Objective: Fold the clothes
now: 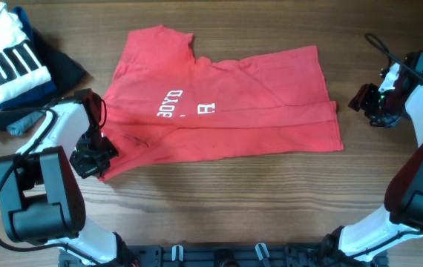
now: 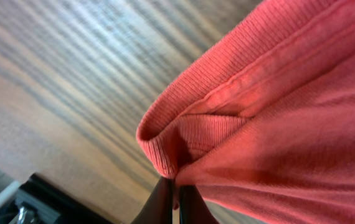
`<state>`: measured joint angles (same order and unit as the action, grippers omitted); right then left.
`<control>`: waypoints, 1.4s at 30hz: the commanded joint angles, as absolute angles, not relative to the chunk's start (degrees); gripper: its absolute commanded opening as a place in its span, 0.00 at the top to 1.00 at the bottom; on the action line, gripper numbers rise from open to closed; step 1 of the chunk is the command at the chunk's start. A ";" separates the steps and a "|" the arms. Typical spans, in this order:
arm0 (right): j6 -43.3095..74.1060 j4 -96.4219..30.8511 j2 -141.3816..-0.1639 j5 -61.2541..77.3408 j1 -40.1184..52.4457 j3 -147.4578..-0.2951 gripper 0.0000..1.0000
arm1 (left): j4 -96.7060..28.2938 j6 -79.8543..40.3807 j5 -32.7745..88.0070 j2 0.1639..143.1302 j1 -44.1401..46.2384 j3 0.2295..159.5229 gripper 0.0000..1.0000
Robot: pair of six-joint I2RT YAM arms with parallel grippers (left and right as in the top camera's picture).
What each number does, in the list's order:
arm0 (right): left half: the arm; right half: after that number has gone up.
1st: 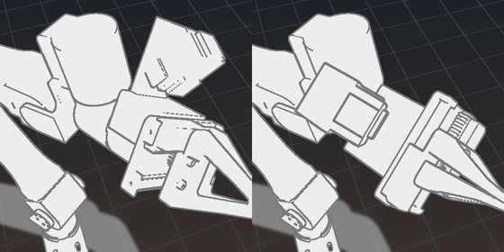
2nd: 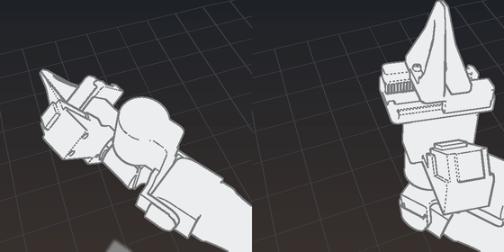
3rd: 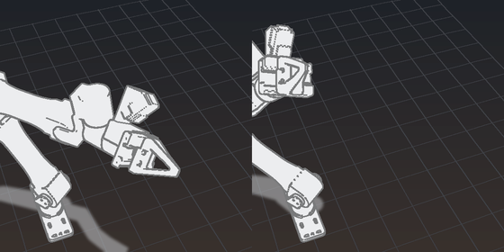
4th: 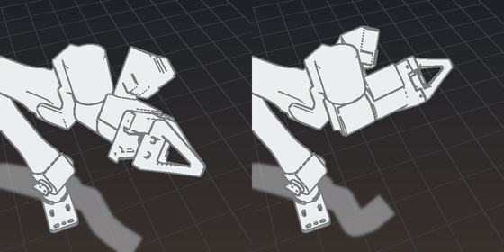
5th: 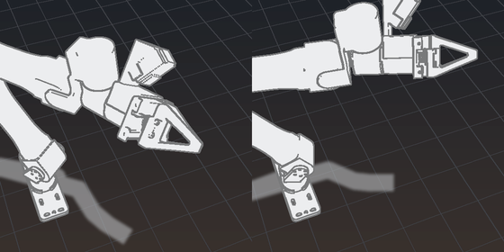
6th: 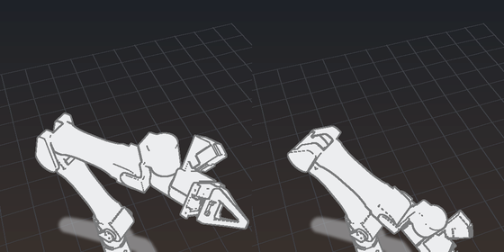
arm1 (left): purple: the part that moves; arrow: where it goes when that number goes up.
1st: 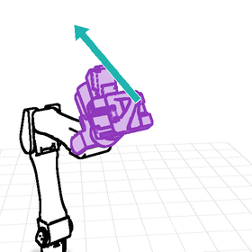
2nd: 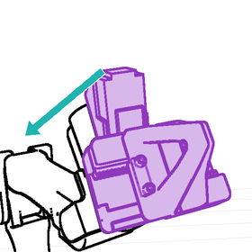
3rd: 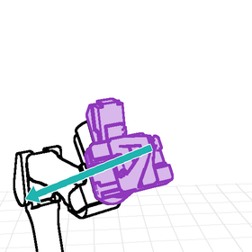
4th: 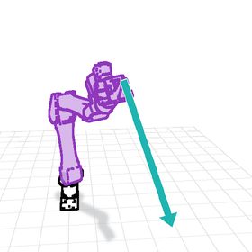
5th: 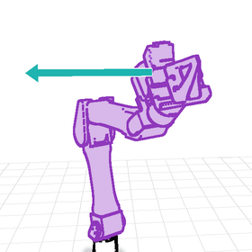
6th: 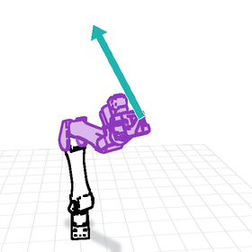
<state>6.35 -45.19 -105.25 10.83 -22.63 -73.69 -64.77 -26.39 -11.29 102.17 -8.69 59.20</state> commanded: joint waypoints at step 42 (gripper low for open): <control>6.04 -45.50 -106.30 10.00 -22.33 -73.76 0.38 | -54.81 -26.13 7.44 103.39 6.92 65.45 0.39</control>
